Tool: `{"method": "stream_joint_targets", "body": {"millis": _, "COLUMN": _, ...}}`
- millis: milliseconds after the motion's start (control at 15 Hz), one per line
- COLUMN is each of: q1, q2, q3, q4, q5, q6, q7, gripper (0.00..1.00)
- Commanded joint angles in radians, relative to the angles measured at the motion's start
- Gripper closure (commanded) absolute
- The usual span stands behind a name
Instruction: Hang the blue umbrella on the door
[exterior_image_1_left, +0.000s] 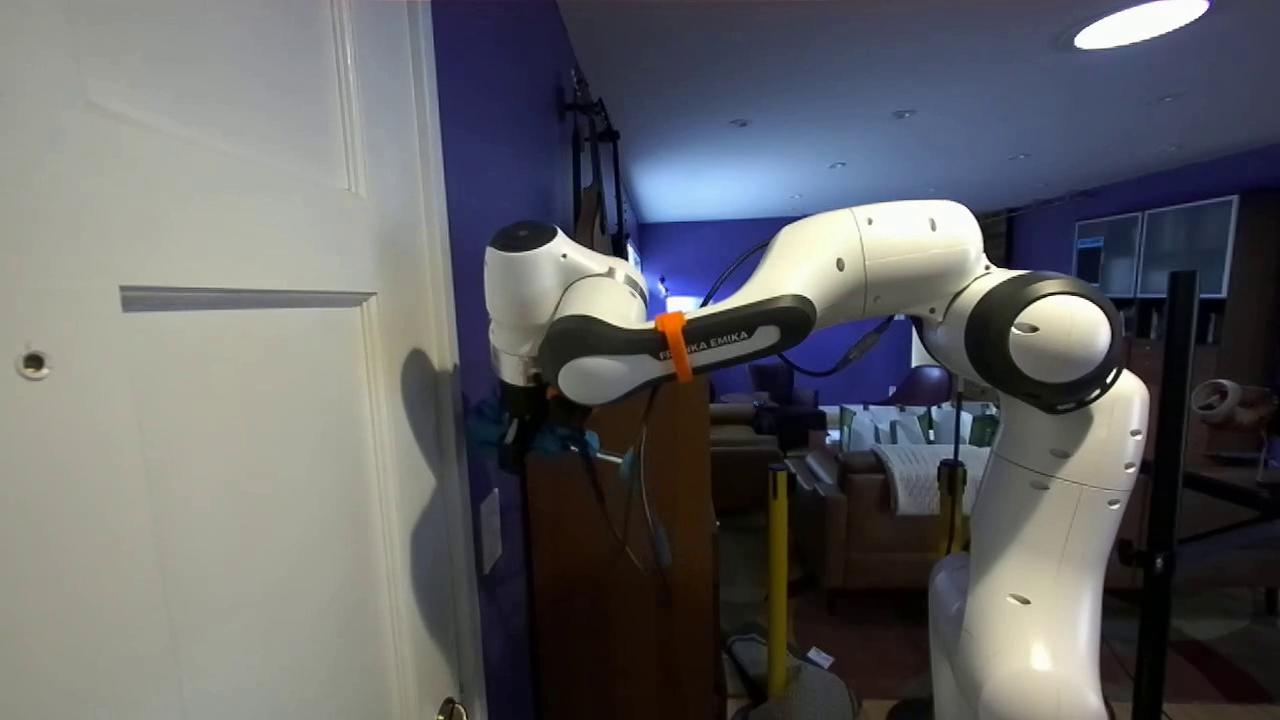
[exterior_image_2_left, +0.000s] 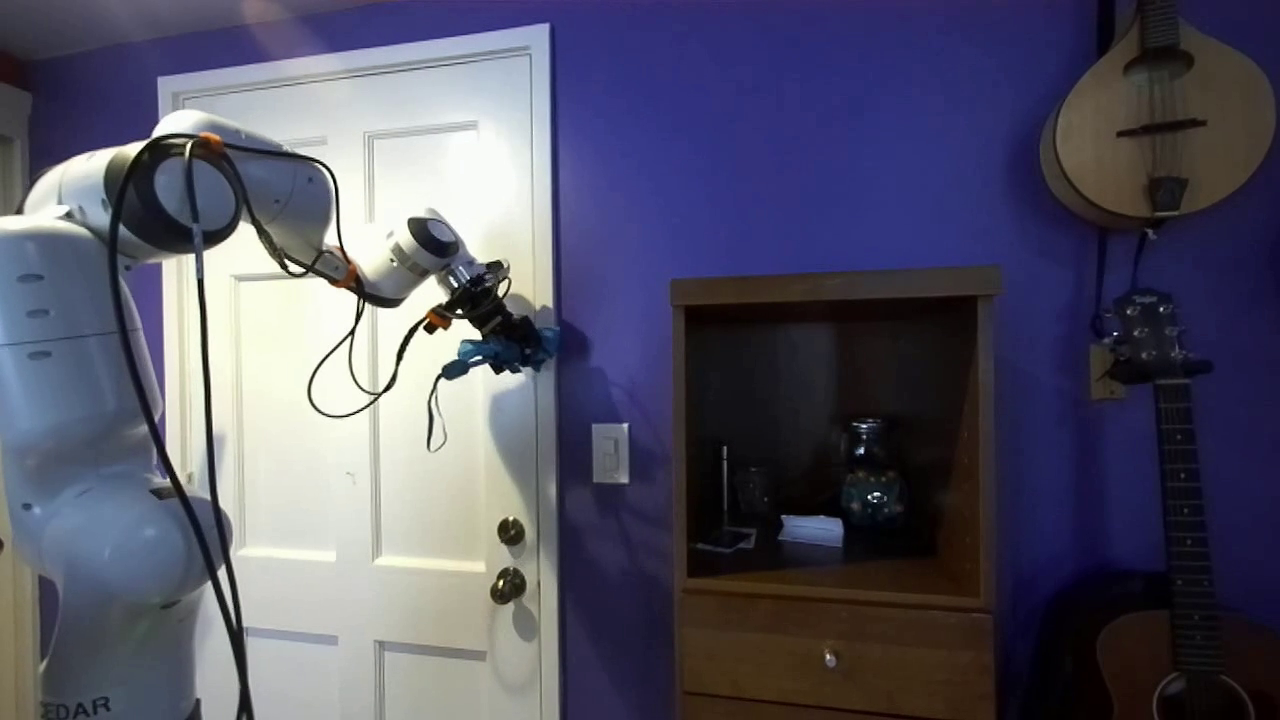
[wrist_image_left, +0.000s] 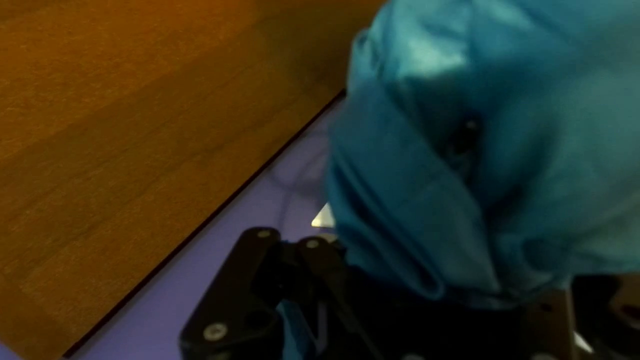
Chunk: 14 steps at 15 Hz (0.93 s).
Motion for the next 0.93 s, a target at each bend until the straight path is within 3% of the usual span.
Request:
{"method": "stream_joint_targets", "body": {"millis": 0, "q1": -0.029, "q2": -0.107, "q3": 0.011, "q4": -0.197, "q5": 0.005, "q6": 0.139, "q7": 0.196, "gripper": 1.00}}
{"method": "stream_joint_targets", "body": {"millis": 400, "q1": -0.083, "q2": -0.184, "q3": 0.033, "q4": -0.398, "q5": -0.026, "q6": 0.333, "q7": 0.531, "gripper": 1.00}}
{"method": "stream_joint_targets", "body": {"millis": 800, "q1": -0.157, "q2": -0.117, "q3": 0.106, "q4": -0.417, "q5": -0.114, "q6": 0.532, "q7": 0.891, "gripper": 1.00}}
{"method": "stream_joint_targets", "body": {"millis": 867, "q1": -0.128, "q2": -0.128, "q3": 0.079, "q4": -0.412, "q5": -0.060, "q6": 0.472, "q7": 0.772, "gripper": 1.00}}
